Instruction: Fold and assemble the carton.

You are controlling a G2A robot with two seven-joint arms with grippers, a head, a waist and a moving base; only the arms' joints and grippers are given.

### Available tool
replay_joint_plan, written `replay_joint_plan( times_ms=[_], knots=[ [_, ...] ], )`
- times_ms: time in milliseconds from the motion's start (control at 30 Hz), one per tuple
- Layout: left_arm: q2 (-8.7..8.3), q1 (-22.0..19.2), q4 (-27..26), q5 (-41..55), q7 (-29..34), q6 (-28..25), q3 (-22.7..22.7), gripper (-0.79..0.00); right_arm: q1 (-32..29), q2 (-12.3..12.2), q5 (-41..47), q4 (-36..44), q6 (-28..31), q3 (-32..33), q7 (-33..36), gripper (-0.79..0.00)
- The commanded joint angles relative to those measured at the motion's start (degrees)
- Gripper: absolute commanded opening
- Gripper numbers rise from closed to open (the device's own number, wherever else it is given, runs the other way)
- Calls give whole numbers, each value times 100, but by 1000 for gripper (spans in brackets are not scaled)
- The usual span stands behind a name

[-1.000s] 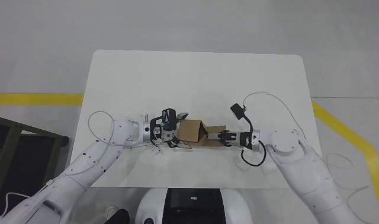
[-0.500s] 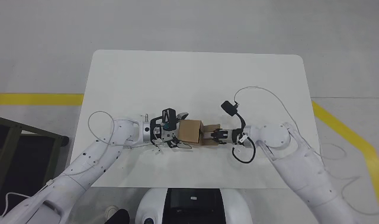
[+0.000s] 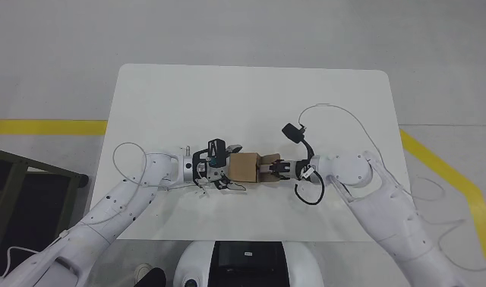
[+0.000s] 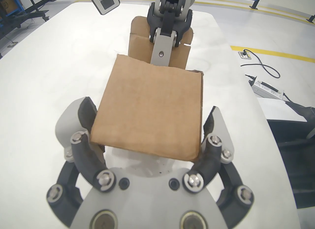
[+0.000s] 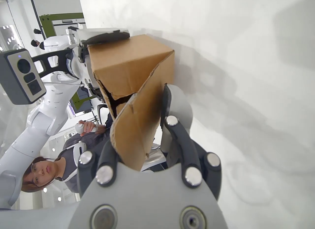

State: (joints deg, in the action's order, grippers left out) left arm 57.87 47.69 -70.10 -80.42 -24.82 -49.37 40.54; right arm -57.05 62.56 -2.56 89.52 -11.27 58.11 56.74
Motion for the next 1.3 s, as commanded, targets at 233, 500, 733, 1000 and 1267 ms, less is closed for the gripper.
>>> replay_joint_plan(
  times_ms=[233,500,733,1000,1267],
  knots=[
    [0,0,0,0,0,0,0,0,-222,-82,99,187,-75,334,26,-459],
    [0,0,0,0,0,0,0,0,-500,-139,406,448,-69,632,-17,-465],
    [0,0,0,0,0,0,0,0,-753,-147,888,536,182,765,-99,-499],
    [0,0,0,0,0,0,0,0,-658,-86,1277,349,425,623,-225,-489],
    [0,0,0,0,0,0,0,0,-650,-29,1813,45,797,555,-282,-443]
  ],
)
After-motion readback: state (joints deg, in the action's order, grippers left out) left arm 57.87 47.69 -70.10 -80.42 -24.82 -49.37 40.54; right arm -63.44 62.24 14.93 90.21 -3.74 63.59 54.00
